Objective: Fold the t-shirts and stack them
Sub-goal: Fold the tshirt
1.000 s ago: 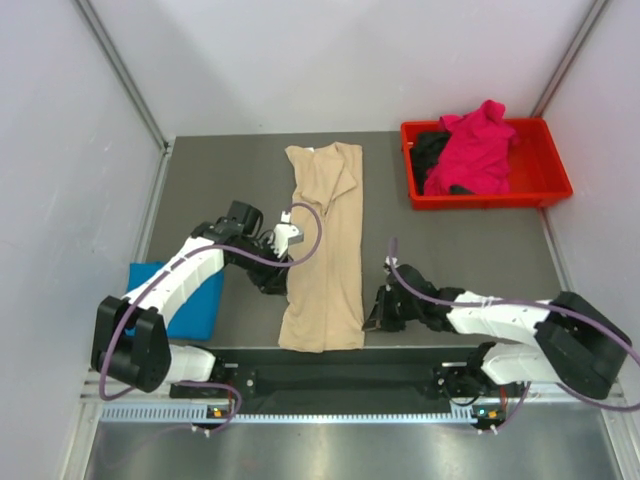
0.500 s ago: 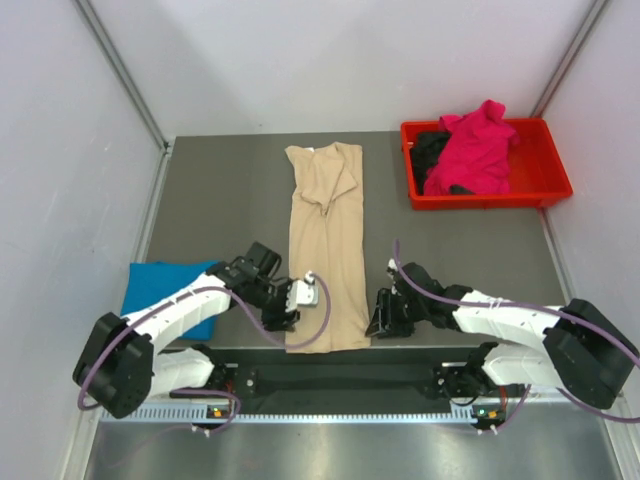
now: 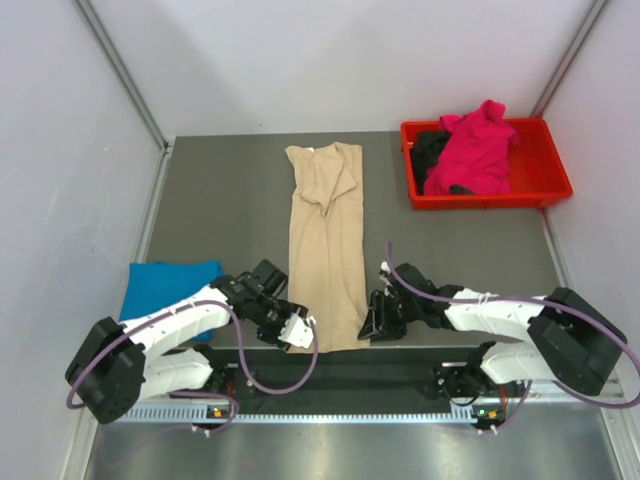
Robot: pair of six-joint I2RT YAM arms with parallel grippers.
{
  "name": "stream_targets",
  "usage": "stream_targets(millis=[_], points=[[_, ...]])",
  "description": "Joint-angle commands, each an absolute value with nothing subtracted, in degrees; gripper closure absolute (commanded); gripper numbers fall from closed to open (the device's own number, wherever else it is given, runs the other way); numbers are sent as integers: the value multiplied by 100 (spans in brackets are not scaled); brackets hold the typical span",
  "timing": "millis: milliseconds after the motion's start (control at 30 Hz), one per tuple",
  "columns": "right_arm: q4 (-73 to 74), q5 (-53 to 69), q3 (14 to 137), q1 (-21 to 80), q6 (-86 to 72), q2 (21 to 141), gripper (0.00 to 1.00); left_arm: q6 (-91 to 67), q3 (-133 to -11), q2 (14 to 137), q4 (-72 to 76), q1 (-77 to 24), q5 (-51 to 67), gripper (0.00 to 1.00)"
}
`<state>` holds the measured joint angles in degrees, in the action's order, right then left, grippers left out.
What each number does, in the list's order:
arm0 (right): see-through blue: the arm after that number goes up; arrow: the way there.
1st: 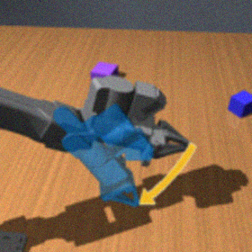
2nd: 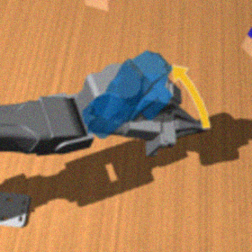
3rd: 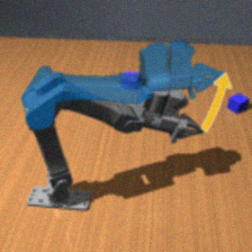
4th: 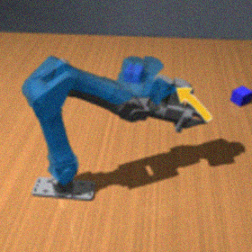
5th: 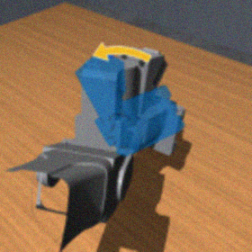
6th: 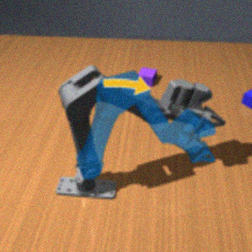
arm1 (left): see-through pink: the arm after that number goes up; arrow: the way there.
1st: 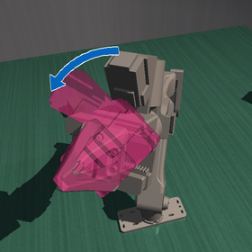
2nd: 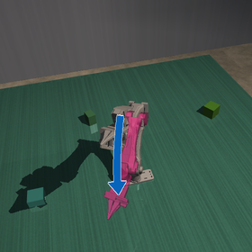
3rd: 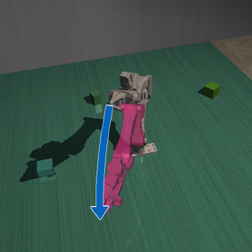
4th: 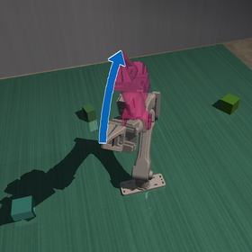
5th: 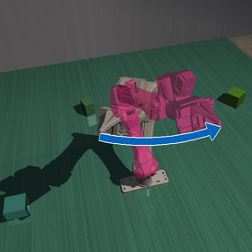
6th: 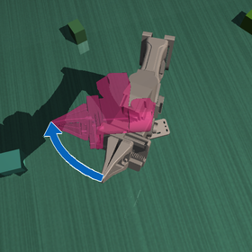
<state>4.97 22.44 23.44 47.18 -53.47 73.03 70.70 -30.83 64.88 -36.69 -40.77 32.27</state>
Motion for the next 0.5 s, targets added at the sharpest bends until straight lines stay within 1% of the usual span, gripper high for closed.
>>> stream_targets(millis=[0,100,233,300,333,467], points=[[457,2092,2391,4799,-5370,7357,58,7847,-3163,6469,-4348,-4104,3252,41],[440,2057,2338,4808,-5388,7339,58,8077,-3278,6486,-4736,-4104,3243,41],[325,2101,2250,4799,-5414,7427,58,8209,-3156,6583,-4738,-4174,3278,41],[316,2109,2241,4799,-5405,7444,59,8052,-3015,6618,-4484,-4192,3340,41],[290,2109,2250,4799,-5414,7453,61,7920,-2962,6618,-4082,-4201,3357,41],[290,2153,2259,4799,-5414,7497,68,7323,-2699,6583,-3253,-4210,3480,41]])
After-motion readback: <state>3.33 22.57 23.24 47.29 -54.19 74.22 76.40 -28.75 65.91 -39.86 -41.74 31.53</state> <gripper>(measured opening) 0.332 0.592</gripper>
